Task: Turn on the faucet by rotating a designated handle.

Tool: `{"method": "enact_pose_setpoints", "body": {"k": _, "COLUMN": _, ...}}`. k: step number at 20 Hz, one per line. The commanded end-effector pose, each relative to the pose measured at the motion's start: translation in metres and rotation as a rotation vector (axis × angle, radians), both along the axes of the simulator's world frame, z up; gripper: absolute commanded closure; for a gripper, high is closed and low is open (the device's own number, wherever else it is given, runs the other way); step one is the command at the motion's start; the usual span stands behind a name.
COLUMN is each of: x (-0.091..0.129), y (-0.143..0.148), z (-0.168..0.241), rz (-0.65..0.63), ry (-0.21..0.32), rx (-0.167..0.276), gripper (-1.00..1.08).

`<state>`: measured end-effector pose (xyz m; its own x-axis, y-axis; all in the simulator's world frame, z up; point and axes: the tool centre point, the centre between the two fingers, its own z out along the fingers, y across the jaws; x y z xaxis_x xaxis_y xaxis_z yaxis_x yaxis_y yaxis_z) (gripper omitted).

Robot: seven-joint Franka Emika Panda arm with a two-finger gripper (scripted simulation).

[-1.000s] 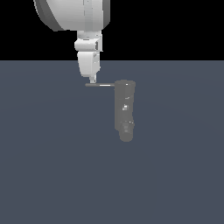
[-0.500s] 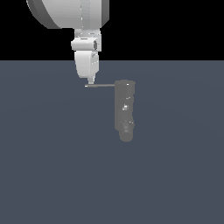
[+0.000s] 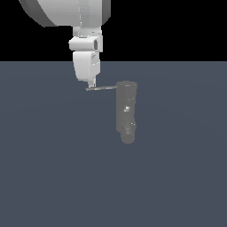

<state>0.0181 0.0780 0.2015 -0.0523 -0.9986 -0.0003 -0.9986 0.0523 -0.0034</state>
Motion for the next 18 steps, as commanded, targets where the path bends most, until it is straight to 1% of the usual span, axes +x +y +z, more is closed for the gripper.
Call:
{"method": "enact_pose_setpoints", "body": {"k": 1, "x": -0.01, "y": 0.001, "z": 0.0, "rz": 0.001, "ry": 0.004, "rx": -0.001, "gripper": 1.08}}
{"method": "enact_pose_setpoints", "body": {"k": 11, "x": -0.041, "y": 0.002, "z": 0.0, "rz": 0.0, "ry": 0.003, "rx": 0.0, "gripper": 1.08}}
{"method": "enact_pose_setpoints", "body": {"k": 12, "x": -0.041, "y": 0.002, "z": 0.0, "rz": 0.0, "ry": 0.003, "rx": 0.0, "gripper": 1.08}}
{"method": "enact_pose_setpoints", "body": {"k": 13, "x": -0.036, "y": -0.002, "z": 0.0, "rz": -0.005, "ry": 0.001, "rx": 0.0, "gripper": 1.08}}
{"method": "enact_pose_setpoints", "body": {"k": 18, "x": -0.048, "y": -0.013, "z": 0.0, "rz": -0.005, "ry": 0.001, "rx": 0.0, "gripper": 1.08}}
